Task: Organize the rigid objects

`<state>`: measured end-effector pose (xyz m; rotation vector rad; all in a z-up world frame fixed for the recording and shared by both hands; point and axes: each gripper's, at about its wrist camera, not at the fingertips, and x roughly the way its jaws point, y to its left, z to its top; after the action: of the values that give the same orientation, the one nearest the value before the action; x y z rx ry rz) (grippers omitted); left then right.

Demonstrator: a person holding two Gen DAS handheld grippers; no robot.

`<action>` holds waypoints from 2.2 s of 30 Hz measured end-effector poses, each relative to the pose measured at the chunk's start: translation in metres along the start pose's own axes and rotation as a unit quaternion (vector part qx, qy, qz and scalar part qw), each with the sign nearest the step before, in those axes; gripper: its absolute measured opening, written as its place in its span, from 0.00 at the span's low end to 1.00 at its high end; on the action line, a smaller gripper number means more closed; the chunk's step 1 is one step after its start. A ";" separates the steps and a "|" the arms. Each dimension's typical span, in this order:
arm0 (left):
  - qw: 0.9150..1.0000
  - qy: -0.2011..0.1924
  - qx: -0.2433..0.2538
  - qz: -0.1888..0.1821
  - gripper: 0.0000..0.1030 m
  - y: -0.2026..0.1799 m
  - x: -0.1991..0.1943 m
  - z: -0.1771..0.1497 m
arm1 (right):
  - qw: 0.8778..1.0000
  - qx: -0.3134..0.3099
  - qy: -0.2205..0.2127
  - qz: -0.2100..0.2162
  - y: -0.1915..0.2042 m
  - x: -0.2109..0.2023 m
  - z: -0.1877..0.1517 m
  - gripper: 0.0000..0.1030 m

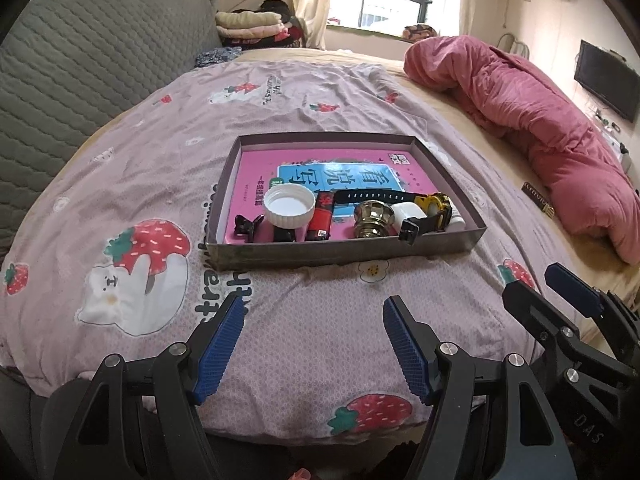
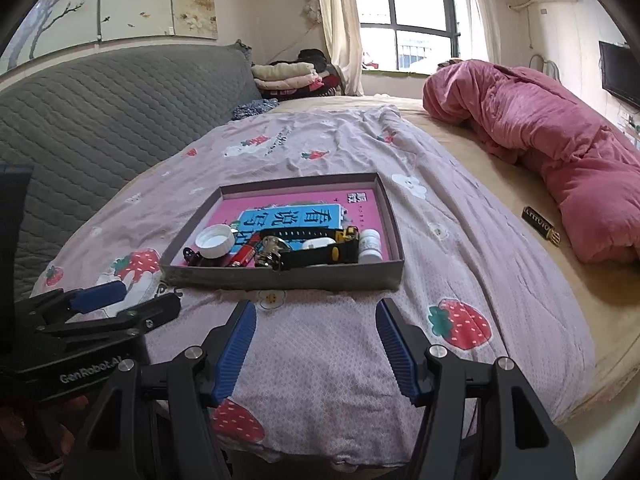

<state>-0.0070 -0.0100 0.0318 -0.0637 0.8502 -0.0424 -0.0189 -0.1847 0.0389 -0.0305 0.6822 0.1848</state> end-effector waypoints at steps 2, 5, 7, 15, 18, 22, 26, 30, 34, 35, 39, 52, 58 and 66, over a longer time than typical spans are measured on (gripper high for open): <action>1.000 0.000 0.000 0.004 0.71 0.001 0.002 -0.001 | 1.000 -0.001 0.002 0.002 0.001 0.003 -0.001 0.60; 1.000 -0.001 0.004 0.010 0.71 0.002 0.005 -0.003 | 1.000 -0.003 0.007 0.000 0.003 0.008 -0.003 0.60; 1.000 0.003 0.002 0.010 0.71 0.003 0.008 -0.003 | 1.000 -0.004 0.010 -0.004 0.003 0.011 -0.005 0.60; 1.000 0.004 0.002 0.016 0.71 0.007 0.014 -0.004 | 1.000 -0.010 0.026 -0.011 0.005 0.024 -0.011 0.60; 1.000 0.005 0.006 0.011 0.71 0.005 0.016 -0.006 | 1.000 -0.008 0.024 -0.012 0.004 0.024 -0.011 0.60; 1.000 0.006 0.009 0.006 0.71 0.004 0.019 -0.007 | 0.999 -0.006 0.030 -0.011 0.004 0.027 -0.012 0.60; 1.000 0.007 0.004 0.002 0.71 0.005 0.023 -0.007 | 0.999 -0.003 0.031 -0.009 0.002 0.029 -0.012 0.60; 1.000 0.014 -0.001 0.000 0.71 0.008 0.031 -0.008 | 0.999 -0.004 0.032 -0.012 0.001 0.033 -0.012 0.60; 1.000 0.022 0.000 0.006 0.71 0.011 0.038 -0.008 | 0.999 -0.017 0.042 -0.019 0.006 0.040 -0.015 0.60; 1.000 0.023 0.000 0.006 0.71 0.011 0.039 -0.008 | 0.999 -0.022 0.044 -0.020 0.008 0.041 -0.015 0.60; 1.000 0.029 -0.002 0.009 0.71 0.012 0.043 -0.008 | 0.998 -0.035 0.045 -0.018 0.013 0.044 -0.017 0.60; 1.000 0.029 0.008 0.007 0.71 0.008 0.044 -0.009 | 0.999 -0.027 0.041 -0.018 0.009 0.043 -0.016 0.60; 0.999 0.030 0.012 0.003 0.71 0.006 0.043 -0.008 | 0.999 -0.023 0.041 -0.020 0.008 0.044 -0.015 0.60; 0.999 0.029 0.016 0.000 0.71 0.005 0.044 -0.008 | 0.999 -0.014 0.043 -0.025 0.002 0.047 -0.015 0.60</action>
<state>0.0156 -0.0084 -0.0065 -0.0333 0.9073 -0.0572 0.0074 -0.1767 -0.0022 -0.0824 0.7639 0.1451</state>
